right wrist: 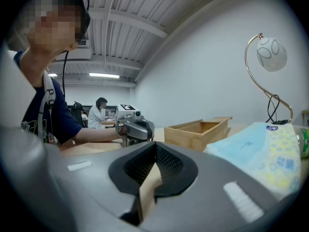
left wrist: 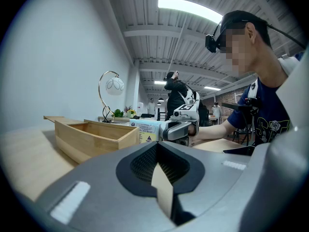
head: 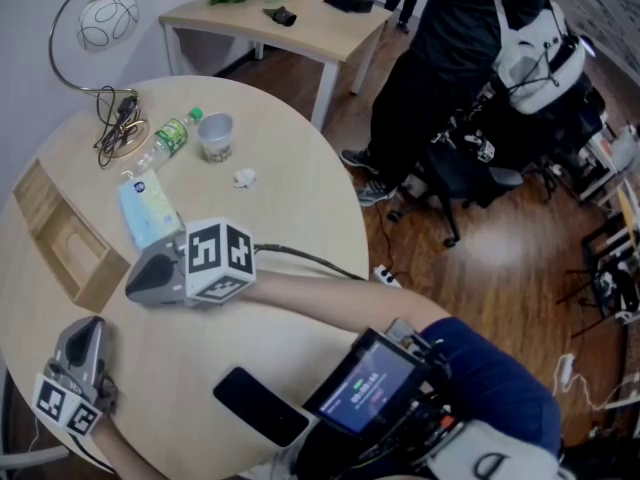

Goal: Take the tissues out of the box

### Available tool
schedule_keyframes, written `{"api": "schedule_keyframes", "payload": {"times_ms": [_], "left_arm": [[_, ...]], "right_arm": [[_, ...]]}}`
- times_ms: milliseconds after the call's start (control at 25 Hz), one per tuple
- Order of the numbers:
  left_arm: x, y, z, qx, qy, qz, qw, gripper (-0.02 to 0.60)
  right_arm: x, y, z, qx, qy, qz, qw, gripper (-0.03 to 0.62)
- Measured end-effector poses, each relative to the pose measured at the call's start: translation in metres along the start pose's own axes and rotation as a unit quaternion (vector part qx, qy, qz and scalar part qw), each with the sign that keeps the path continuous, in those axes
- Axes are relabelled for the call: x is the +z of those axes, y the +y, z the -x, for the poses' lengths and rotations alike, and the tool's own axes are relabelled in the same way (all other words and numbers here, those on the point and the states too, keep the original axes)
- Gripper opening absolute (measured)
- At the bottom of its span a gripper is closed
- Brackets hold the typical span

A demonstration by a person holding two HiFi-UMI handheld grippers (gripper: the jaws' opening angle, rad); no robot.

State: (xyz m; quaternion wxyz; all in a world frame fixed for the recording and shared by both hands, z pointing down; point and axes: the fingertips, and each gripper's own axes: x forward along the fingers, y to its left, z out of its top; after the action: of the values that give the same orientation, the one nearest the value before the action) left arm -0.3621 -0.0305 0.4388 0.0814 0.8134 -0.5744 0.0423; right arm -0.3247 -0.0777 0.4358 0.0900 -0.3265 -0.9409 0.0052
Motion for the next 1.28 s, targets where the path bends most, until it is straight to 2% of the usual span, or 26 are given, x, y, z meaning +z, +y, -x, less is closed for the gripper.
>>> {"api": "schedule_keyframes", "payload": {"times_ms": [1280], "left_arm": [[-0.0033,0.0027,0.0008,0.002,-0.002,-0.001,1.0000,0.005]], "right_arm": [[-0.0030,0.0002,-0.0013,0.002,-0.003,0.002,1.000,0.006]]}}
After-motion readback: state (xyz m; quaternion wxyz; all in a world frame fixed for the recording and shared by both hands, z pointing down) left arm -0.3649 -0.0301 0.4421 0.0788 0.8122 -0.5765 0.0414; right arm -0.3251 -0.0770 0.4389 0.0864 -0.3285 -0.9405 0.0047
